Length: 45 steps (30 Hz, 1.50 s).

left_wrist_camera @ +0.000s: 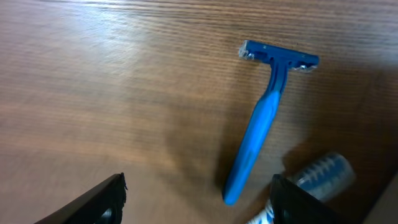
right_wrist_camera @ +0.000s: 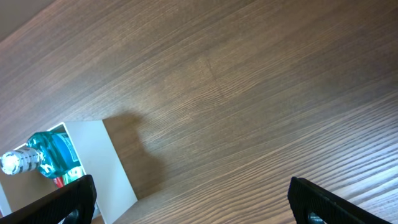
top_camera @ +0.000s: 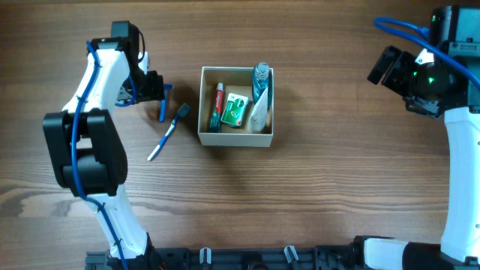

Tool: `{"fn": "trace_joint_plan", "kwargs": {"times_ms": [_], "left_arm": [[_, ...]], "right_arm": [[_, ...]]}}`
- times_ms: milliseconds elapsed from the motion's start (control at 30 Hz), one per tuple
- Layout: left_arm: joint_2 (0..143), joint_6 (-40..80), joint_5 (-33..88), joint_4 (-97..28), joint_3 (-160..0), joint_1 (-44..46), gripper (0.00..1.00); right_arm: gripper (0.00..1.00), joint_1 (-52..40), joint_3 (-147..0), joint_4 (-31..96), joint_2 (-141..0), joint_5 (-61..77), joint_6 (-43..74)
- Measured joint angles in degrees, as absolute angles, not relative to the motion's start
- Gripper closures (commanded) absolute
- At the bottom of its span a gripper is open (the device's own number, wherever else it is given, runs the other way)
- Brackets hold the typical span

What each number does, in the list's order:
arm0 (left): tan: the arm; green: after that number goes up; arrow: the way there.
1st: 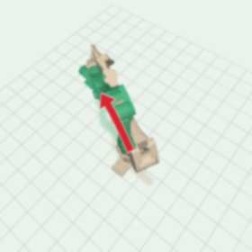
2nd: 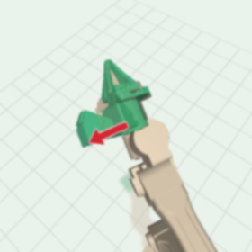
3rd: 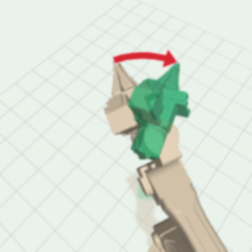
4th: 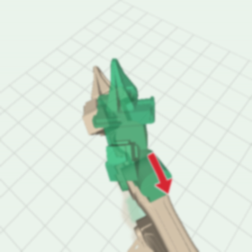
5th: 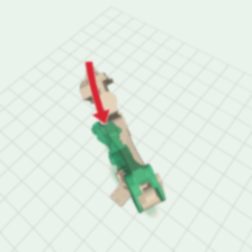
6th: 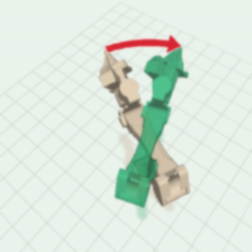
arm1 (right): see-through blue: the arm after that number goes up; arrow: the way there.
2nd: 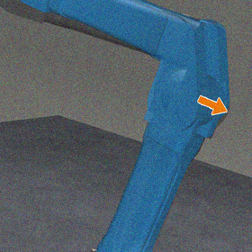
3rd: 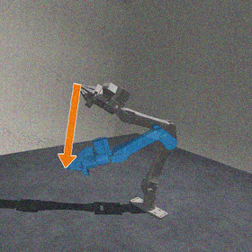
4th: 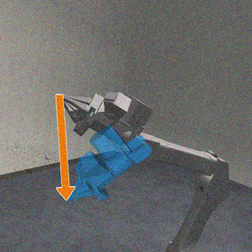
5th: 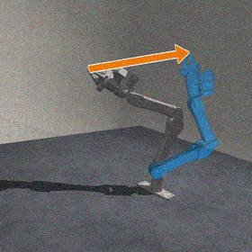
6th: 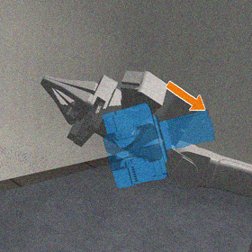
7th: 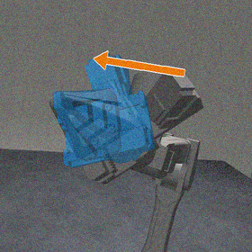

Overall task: Pack container
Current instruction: 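Move left gripper to the blue razor and grasp it, then place the razor into the box and release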

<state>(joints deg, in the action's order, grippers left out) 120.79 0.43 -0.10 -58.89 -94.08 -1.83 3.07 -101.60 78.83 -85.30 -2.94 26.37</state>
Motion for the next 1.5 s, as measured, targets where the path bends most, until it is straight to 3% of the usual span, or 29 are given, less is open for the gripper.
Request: {"fn": "trace_joint_plan", "kwargs": {"times_ms": [400,567,700,967,1300,1500], "left_arm": [[123.59,-4.10,1.98,-55.09,-94.06,-0.71,0.29],[126.54,-4.45,2.26,-54.87,-94.13,-0.69,0.39],[126.54,-4.36,2.52,-54.76,-94.13,-0.69,0.72],[126.56,-4.78,2.94,-55.51,-94.11,-0.03,0.96],[125.29,-0.67,3.40,-65.39,-95.46,0.47,0.96],[113.78,0.99,5.61,-67.33,-96.42,3.64,0.96]], "right_arm": [[0.00,3.05,-101.60,78.83,-85.30,-2.94,26.37],[0.00,3.07,-101.60,78.81,-85.30,-2.94,26.37],[0.00,3.05,-101.60,78.81,-85.30,-2.94,26.37],[0.00,3.05,-101.60,78.81,-85.30,-2.94,26.37],[0.00,3.05,-101.60,78.81,-85.30,-2.94,26.37],[0.00,3.05,-101.60,78.81,-85.30,-2.94,26.37]]}}
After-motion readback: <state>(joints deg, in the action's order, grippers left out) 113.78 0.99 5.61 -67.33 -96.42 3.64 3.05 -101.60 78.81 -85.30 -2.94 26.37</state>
